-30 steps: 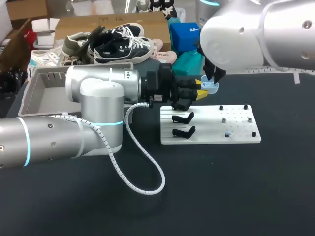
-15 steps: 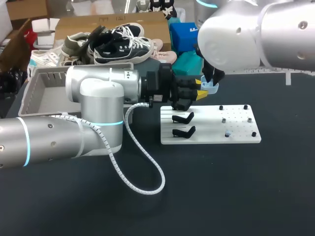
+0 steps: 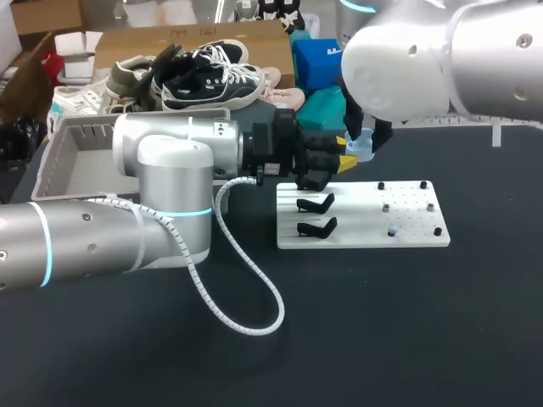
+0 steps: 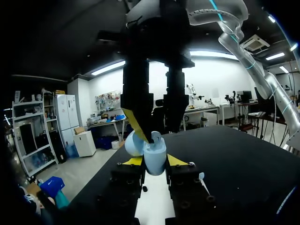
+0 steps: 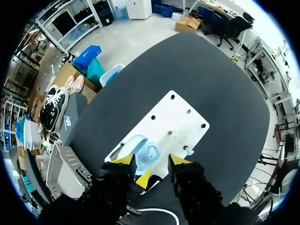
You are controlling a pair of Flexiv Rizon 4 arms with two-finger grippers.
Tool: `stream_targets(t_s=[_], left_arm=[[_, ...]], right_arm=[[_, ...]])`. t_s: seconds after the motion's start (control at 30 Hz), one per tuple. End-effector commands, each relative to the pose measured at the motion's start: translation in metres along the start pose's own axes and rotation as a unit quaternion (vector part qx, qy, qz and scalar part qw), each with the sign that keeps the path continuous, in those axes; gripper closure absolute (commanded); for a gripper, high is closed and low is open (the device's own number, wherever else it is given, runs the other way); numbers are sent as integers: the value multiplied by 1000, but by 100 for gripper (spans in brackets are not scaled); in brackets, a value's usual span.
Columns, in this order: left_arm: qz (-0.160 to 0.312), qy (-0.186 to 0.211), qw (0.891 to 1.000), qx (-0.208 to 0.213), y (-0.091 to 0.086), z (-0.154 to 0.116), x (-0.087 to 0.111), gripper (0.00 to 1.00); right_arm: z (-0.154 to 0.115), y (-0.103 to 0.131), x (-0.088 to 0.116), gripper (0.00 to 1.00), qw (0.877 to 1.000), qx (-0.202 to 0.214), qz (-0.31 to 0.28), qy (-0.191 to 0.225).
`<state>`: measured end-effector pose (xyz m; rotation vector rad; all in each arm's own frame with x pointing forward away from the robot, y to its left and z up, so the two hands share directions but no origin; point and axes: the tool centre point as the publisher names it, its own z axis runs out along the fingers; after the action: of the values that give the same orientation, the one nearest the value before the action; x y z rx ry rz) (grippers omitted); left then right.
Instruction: Pick up each earbud case from the left stands, insert the matching earbuds, close the lid, and place the case in the box.
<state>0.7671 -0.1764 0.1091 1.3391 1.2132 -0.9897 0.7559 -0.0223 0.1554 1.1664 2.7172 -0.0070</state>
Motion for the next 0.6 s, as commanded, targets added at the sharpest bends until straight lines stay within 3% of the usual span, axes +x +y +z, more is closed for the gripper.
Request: stream_targets(t_s=[0.03, 0.27, 0.4, 0.6], left_arm=[[1, -1, 1000, 1, -1, 0, 1, 100], [1, -1, 1000, 1, -1, 0, 1, 100], [1, -1, 1000, 1, -1, 0, 1, 100], [1, -1, 1000, 1, -1, 0, 1, 100]], right_arm=[[-7, -20, 6, 56, 1000, -17, -7, -7], [-9, -47, 22, 56, 998, -10, -49, -26], [-8, -62, 36, 61, 994, -21, -101, -45], [-8, -87, 52, 57, 987, -32, -135, -76]])
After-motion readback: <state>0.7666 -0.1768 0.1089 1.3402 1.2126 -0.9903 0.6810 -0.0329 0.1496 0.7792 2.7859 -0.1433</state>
